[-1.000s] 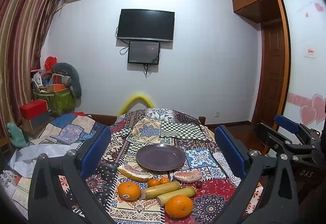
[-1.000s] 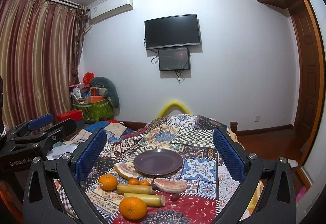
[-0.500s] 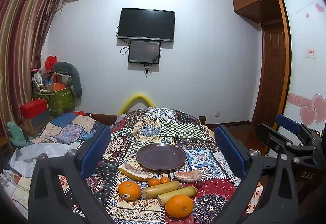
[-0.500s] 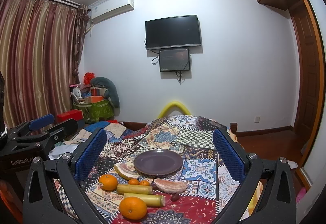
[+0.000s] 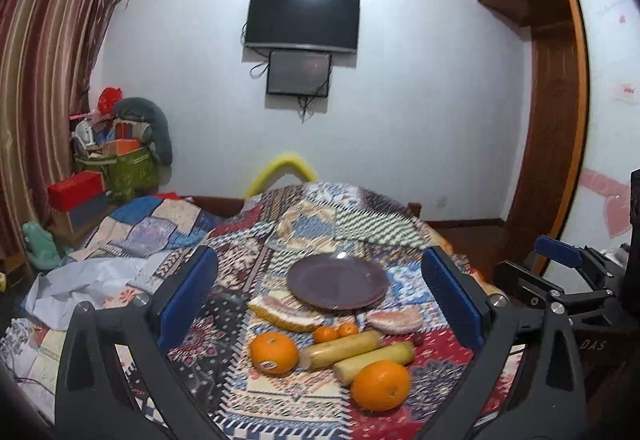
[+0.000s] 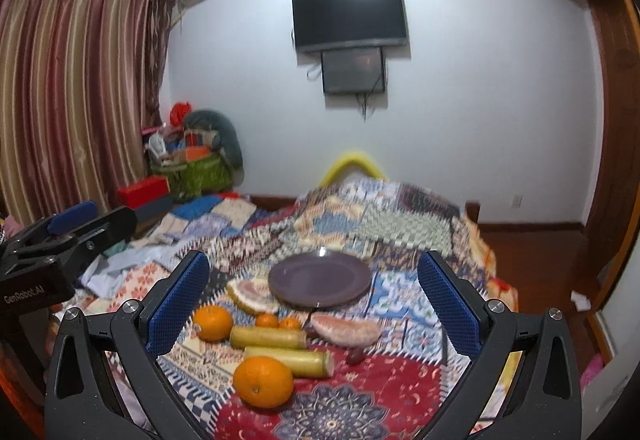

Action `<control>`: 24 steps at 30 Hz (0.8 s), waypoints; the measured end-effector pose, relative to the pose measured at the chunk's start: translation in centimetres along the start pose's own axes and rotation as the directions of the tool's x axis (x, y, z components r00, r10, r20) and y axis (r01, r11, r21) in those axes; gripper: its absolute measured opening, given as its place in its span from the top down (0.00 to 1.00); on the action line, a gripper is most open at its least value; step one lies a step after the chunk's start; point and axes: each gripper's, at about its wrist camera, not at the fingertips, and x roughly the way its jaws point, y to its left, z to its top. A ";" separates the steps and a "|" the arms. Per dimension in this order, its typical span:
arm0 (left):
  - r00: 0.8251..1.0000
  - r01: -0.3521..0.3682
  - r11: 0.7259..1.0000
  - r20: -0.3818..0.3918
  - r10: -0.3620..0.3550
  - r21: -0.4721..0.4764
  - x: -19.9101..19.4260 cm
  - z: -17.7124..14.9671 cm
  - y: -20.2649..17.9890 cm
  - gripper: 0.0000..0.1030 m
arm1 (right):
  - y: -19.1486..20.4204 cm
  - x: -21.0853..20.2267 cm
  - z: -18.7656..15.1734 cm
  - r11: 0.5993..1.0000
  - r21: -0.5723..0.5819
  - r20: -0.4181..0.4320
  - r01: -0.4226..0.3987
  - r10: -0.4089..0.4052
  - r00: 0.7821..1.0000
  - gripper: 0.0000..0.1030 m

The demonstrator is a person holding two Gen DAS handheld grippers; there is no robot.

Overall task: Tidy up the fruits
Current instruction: 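Grasp the large orange with the right tool while the left tool grasps the stickered orange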

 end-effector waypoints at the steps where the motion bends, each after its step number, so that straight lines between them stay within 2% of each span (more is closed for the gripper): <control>1: 1.000 -0.010 1.000 -0.014 0.010 0.000 0.4 -0.4 0.4 0.00 | 0.0 0.2 -0.2 1.000 0.000 -0.013 -0.003 0.003 1.000 0.00; 5: 0.997 -0.035 0.999 -0.070 0.035 0.003 1.9 -1.9 1.9 0.00 | -0.2 2.3 -1.6 1.000 0.003 -0.096 -0.020 0.020 0.995 0.07; 7: 0.994 -0.044 0.999 -0.104 0.044 0.004 2.7 -2.7 2.6 0.00 | 0.0 3.0 -2.2 0.999 0.003 -0.139 -0.032 0.032 0.990 0.17; 10: 0.984 -0.060 0.998 -0.166 0.061 0.011 4.1 -4.0 3.4 0.00 | 0.2 4.9 -3.6 0.997 0.013 -0.222 -0.071 0.072 0.972 0.25; 18: 0.951 -0.054 0.999 -0.304 0.048 -0.008 7.0 -7.2 4.8 0.00 | 1.5 8.2 -6.9 0.991 0.025 -0.388 -0.130 0.130 0.913 0.26; 24: 0.925 -0.058 0.996 -0.378 0.028 -0.069 8.4 -9.0 6.0 0.00 | 2.5 10.0 -8.8 0.988 0.031 -0.462 -0.149 0.146 0.875 0.26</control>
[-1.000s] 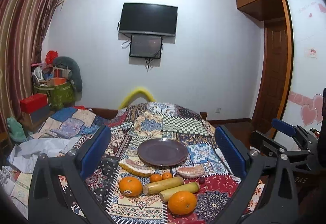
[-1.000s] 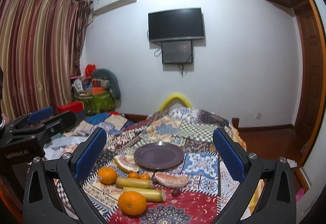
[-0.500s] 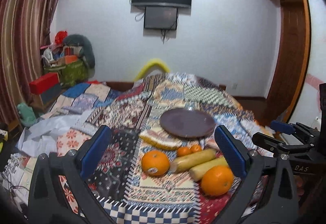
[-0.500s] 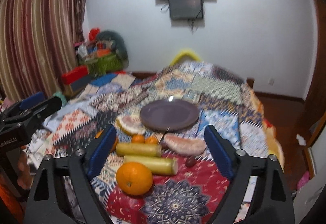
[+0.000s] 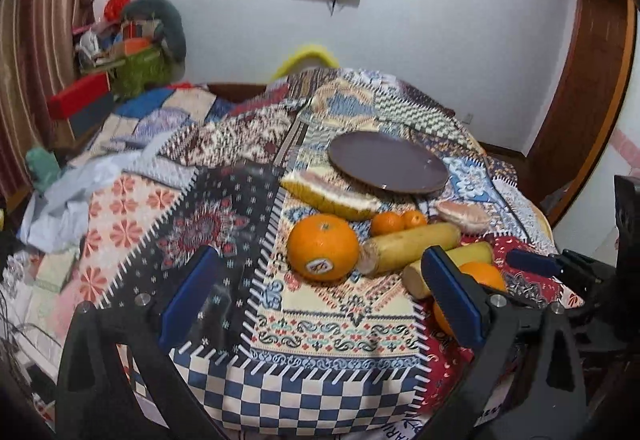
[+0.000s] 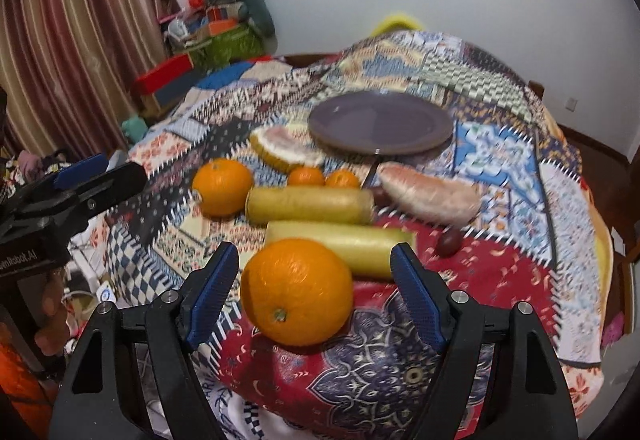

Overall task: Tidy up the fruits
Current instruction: 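Grasp the large orange with the right tool while the left tool grasps the stickered orange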

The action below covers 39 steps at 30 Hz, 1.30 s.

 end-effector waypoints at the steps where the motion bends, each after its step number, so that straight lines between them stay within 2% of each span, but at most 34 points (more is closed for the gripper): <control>1: 1.000 -0.004 1.000 -0.008 0.004 -0.009 0.3 -0.2 0.3 0.00 | 0.1 0.3 -0.1 1.000 -0.003 -0.012 0.000 0.000 1.000 0.26; 12: 0.996 0.035 0.997 -0.078 -0.040 -0.068 2.5 -1.4 2.0 0.00 | 0.1 3.4 -1.0 0.999 0.018 -0.141 -0.037 0.039 0.989 0.27; 14: 0.996 0.029 0.998 -0.088 -0.033 -0.055 2.9 -1.5 1.9 0.00 | 0.2 3.5 -1.2 0.999 0.018 -0.146 -0.046 0.048 0.988 0.34; 15: 0.995 0.023 0.999 -0.094 -0.027 -0.045 3.1 -1.5 1.8 0.00 | 0.3 3.4 -1.1 0.999 0.014 -0.146 -0.048 0.050 0.988 0.34; 23: 0.993 0.012 1.000 -0.121 -0.013 -0.012 4.7 -1.1 1.5 0.00 | -0.8 2.1 -0.4 0.998 0.049 -0.100 -0.043 0.048 0.994 0.35; 31: 0.991 0.025 1.000 -0.129 -0.024 0.005 6.3 0.0 1.0 0.00 | -2.3 -0.2 2.4 0.998 0.062 0.012 -0.004 0.004 1.000 0.35; 36: 0.988 0.031 0.999 -0.151 -0.026 0.031 7.8 0.5 0.2 0.13 | -3.3 -0.3 3.5 0.998 0.063 0.046 0.024 -0.027 0.999 0.35; 39: 0.983 0.032 0.999 -0.181 -0.027 0.025 9.1 0.6 0.1 0.15 | -4.1 -0.1 3.9 0.997 0.080 0.048 0.019 -0.023 0.999 0.35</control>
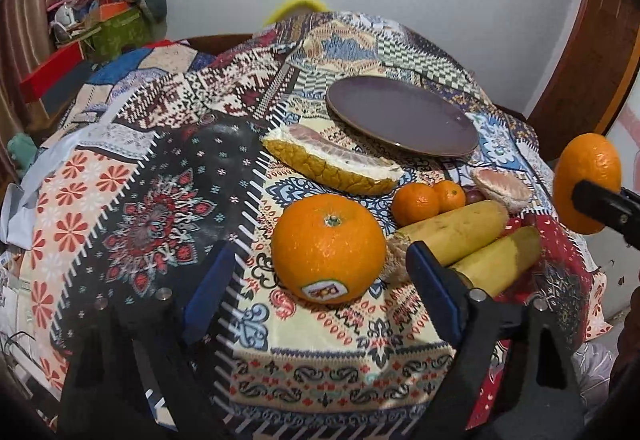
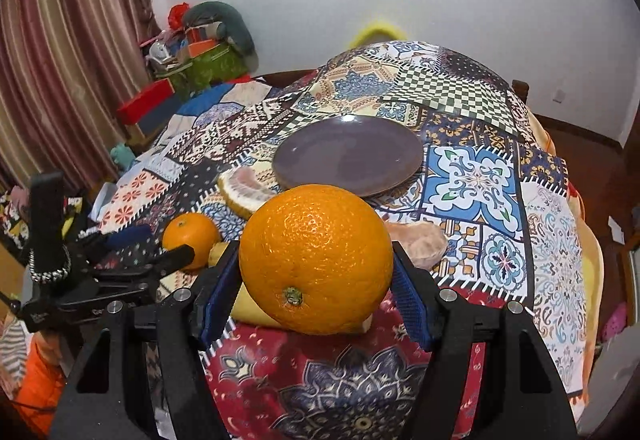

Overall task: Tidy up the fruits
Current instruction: 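Grasp the large orange with the right tool while the left tool grasps the stickered orange, then carry both held oranges toward the purple plate with both tools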

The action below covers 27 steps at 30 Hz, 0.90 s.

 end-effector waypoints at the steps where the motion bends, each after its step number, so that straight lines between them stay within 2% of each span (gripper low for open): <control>1: 1.000 0.001 1.000 -0.007 -0.001 -0.001 0.3 0.1 0.0 0.16 | -0.2 0.1 0.1 1.000 0.005 0.000 0.000 0.000 1.000 0.35; 7: 1.000 0.000 1.000 -0.028 -0.001 -0.023 1.5 0.4 0.3 0.18 | -1.2 0.7 0.2 1.000 0.014 -0.008 0.006 -0.005 1.000 0.35; 10: 0.999 0.013 0.999 -0.038 -0.014 -0.031 2.0 0.4 0.4 0.26 | -1.7 1.0 0.2 1.000 0.030 -0.015 -0.005 0.005 1.000 0.35; 12: 0.999 0.035 0.999 -0.039 -0.036 -0.035 2.0 0.5 0.3 0.37 | -2.0 1.2 0.1 0.999 0.037 -0.022 -0.013 0.014 1.000 0.35; 20: 0.999 0.003 1.000 -0.046 -0.004 -0.016 1.7 1.0 -0.3 0.38 | -2.7 1.4 0.1 0.999 0.043 -0.025 -0.017 0.018 1.000 0.35; 23: 0.999 -0.028 1.000 -0.027 0.027 -0.006 1.3 1.3 -0.5 0.38 | -3.1 1.2 0.2 0.999 0.044 -0.015 -0.010 0.011 1.000 0.35; 27: 1.000 -0.022 1.000 0.007 0.023 -0.010 0.1 2.3 -0.7 0.38 | -3.4 0.7 0.4 0.999 0.039 0.000 -0.003 0.003 1.000 0.35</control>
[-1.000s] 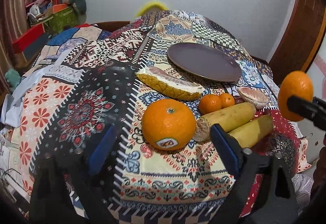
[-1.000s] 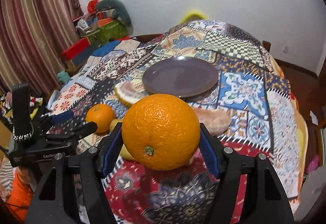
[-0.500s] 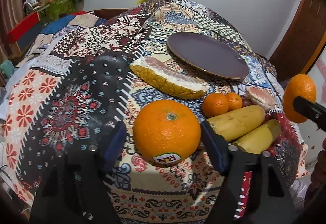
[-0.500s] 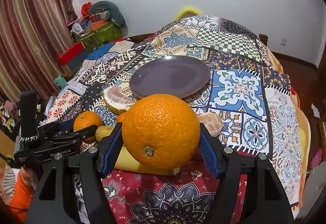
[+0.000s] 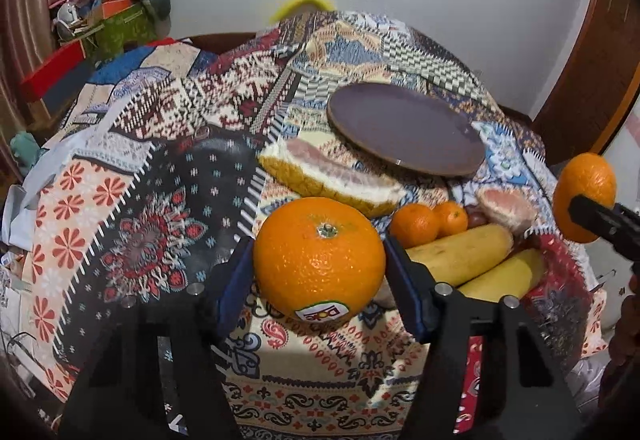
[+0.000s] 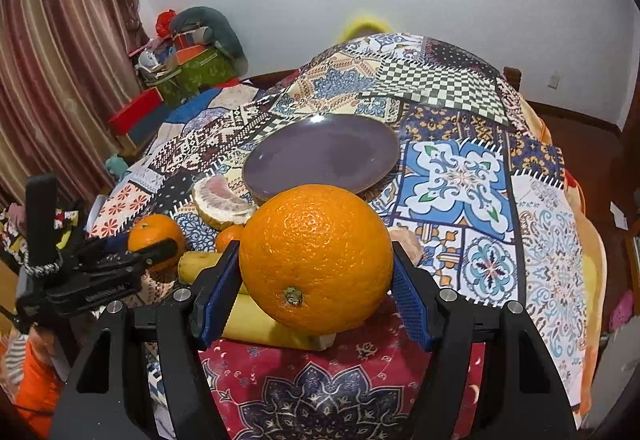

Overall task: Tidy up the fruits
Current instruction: 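Carry both held oranges toward the purple plate with both tools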

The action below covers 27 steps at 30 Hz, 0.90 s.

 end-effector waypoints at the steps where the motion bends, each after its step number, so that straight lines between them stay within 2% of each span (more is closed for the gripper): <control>1: 1.000 -0.001 1.000 0.007 0.001 0.000 -0.2 0.2 0.0 0.38 | 0.0 -0.1 0.1 1.000 -0.002 0.003 0.003 -0.003 1.000 0.35; 8: 0.997 0.006 1.000 0.072 -0.006 0.002 -2.1 2.6 -0.8 0.38 | -0.7 -0.5 0.9 1.000 0.014 0.026 0.000 0.000 1.000 0.35; 16: 0.989 0.030 1.000 0.143 -0.031 0.009 -3.4 5.1 -1.9 0.38 | -0.9 -1.6 2.9 1.000 -0.001 0.099 0.010 -0.010 0.995 0.35; 27: 0.977 0.058 0.998 0.203 -0.062 0.024 -3.1 8.9 -3.2 0.38 | -1.8 -1.2 6.4 0.999 -0.008 0.178 0.035 -0.033 0.983 0.35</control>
